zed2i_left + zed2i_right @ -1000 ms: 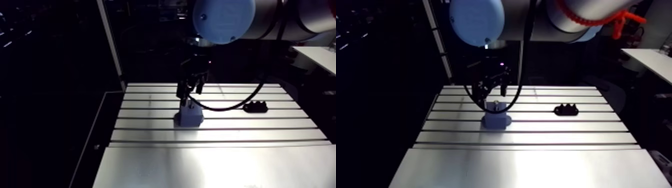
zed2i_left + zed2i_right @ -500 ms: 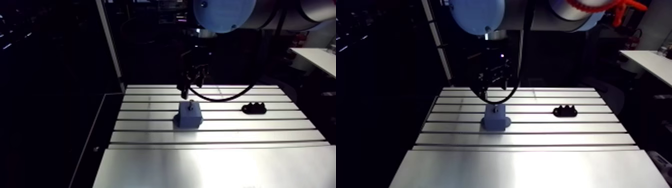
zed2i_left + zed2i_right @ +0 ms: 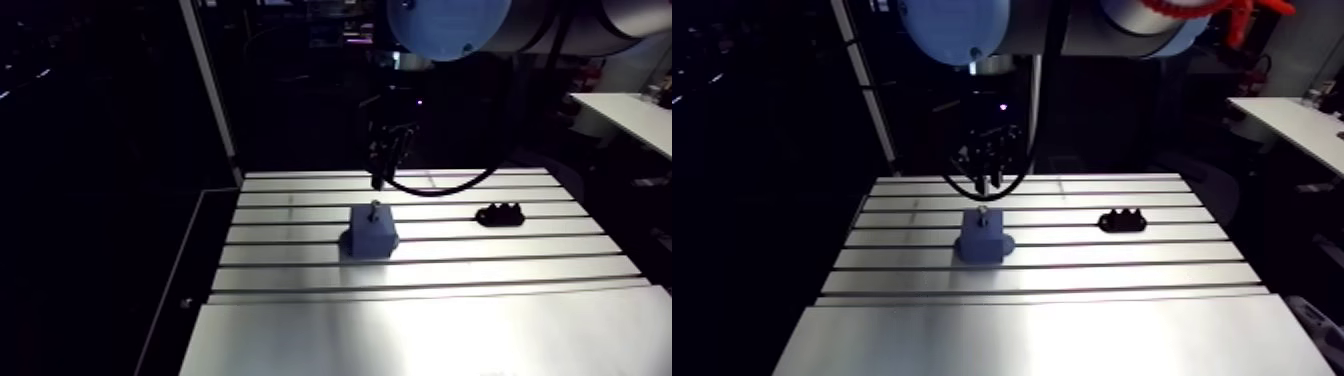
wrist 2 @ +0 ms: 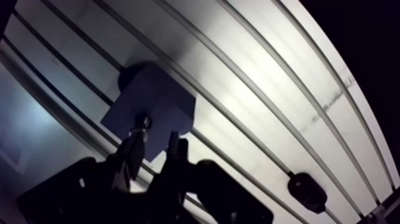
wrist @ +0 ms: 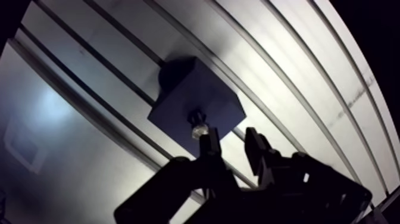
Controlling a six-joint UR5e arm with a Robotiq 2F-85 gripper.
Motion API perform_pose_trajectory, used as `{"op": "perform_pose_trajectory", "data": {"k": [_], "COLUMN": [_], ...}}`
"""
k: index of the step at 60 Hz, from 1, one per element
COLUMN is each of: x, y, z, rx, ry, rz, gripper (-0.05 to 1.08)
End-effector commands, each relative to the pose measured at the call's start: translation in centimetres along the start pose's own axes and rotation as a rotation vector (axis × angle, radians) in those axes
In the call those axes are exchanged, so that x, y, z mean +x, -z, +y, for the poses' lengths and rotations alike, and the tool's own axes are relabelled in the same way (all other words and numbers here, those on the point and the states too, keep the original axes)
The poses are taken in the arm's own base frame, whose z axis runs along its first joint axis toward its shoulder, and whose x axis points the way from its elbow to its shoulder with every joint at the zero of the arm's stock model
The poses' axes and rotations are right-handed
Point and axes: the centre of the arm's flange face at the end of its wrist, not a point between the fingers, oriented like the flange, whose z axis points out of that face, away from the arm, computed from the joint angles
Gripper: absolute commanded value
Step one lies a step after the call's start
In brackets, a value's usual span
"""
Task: Pick up the M10 bolt and insert it into the hex recess until seated.
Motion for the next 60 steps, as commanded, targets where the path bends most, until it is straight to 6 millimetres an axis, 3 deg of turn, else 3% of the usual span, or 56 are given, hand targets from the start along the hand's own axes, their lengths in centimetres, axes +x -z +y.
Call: {"op": "perform_pose_trajectory", "data": {"k": [1, 60], "x": [-0.1, -0.1], "y": [0.0, -0.9], "z": [0.3, -0.7], "rx": [-0.001, 0.022], "ry": [-0.017, 0.001], "rz": [0.0, -0.016], "gripper": [1.06, 1.07]}}
